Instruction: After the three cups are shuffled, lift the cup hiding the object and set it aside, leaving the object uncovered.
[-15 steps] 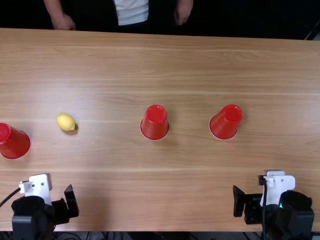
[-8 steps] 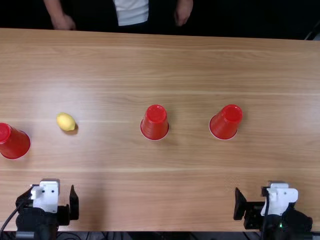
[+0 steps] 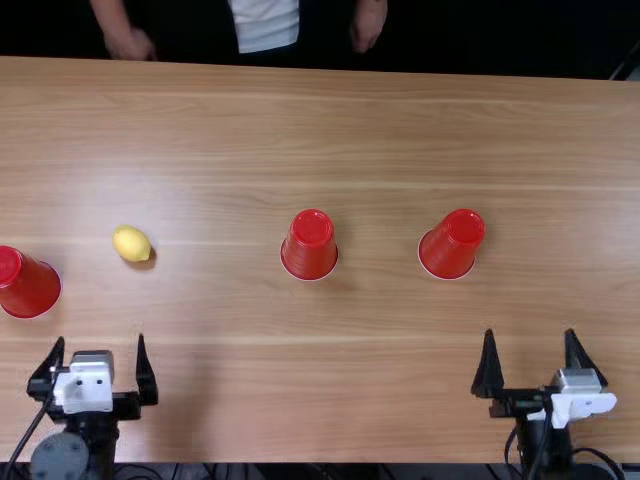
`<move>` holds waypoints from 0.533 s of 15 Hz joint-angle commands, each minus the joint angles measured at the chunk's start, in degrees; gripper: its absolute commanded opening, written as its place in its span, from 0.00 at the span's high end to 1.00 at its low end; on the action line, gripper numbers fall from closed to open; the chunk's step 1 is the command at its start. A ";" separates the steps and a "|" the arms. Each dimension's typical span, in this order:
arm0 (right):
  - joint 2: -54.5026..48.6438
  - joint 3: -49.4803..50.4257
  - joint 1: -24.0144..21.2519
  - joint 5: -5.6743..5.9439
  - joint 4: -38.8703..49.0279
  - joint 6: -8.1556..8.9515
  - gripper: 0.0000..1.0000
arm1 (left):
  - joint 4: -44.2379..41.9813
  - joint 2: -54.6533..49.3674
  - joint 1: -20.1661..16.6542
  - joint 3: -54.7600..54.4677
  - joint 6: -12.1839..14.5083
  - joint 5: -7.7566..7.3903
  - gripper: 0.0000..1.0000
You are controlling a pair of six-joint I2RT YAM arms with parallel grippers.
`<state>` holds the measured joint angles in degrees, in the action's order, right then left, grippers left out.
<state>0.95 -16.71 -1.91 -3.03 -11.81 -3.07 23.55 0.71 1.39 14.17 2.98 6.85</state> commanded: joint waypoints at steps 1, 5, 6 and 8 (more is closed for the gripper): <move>-0.16 2.65 -0.55 -0.24 5.63 0.22 0.00 | -4.57 -0.71 -0.42 -3.98 0.81 -0.63 0.00; -0.95 11.79 -0.55 -0.45 14.60 -0.30 0.00 | -16.27 -0.71 0.55 -12.33 0.92 -1.68 0.00; -0.95 13.02 -0.55 -0.45 14.60 -0.30 0.00 | -19.54 -0.71 0.63 -14.17 0.92 -2.00 0.00; -0.95 15.83 -0.64 -0.14 14.81 0.22 0.00 | -23.23 -0.71 0.63 -14.17 0.81 -1.90 0.00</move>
<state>0.71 -1.69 -1.93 -3.01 2.52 -3.05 1.02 0.56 1.52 1.02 3.07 5.58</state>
